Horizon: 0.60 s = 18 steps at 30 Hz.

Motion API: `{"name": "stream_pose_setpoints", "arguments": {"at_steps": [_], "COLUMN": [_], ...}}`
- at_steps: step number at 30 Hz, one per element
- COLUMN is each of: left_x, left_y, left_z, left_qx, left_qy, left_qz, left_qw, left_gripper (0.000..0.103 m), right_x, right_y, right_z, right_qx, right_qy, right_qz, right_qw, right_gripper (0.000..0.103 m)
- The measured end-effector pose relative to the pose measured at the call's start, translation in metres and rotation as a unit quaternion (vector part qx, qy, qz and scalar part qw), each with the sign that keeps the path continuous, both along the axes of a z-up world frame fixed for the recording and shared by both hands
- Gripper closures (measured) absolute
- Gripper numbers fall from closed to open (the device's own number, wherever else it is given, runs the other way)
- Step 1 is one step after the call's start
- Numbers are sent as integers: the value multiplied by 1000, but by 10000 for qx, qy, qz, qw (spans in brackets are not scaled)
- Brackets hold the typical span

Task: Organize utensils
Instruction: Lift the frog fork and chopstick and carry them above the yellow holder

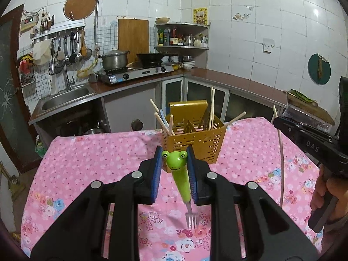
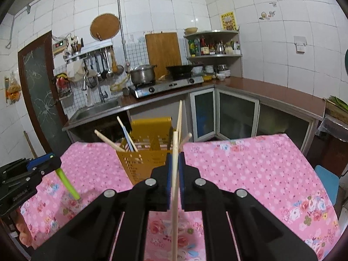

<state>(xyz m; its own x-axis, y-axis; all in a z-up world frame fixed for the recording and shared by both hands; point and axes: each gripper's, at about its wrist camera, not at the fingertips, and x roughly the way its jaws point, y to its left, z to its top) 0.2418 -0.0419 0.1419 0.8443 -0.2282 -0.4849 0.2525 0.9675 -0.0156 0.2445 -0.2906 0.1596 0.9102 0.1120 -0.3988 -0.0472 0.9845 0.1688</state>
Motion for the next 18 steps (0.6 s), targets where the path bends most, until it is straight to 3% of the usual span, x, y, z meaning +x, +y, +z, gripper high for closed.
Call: {"name": "stream_pose_setpoints", "arguments": {"at_steps": [18], "left_x": [23], "left_y": [-1], "left_z": [67], "left_qx": [-107], "left_qy": [-593], "left_qz": [49], "left_qw": [9982], "left_gripper": [82], "right_x": [44], "right_y": [5], "right_z": [40], "right_qx": [313], "right_qy": [-1240], "right_qz": [-100], "right_qw": [9917], "right_gripper": [97]}}
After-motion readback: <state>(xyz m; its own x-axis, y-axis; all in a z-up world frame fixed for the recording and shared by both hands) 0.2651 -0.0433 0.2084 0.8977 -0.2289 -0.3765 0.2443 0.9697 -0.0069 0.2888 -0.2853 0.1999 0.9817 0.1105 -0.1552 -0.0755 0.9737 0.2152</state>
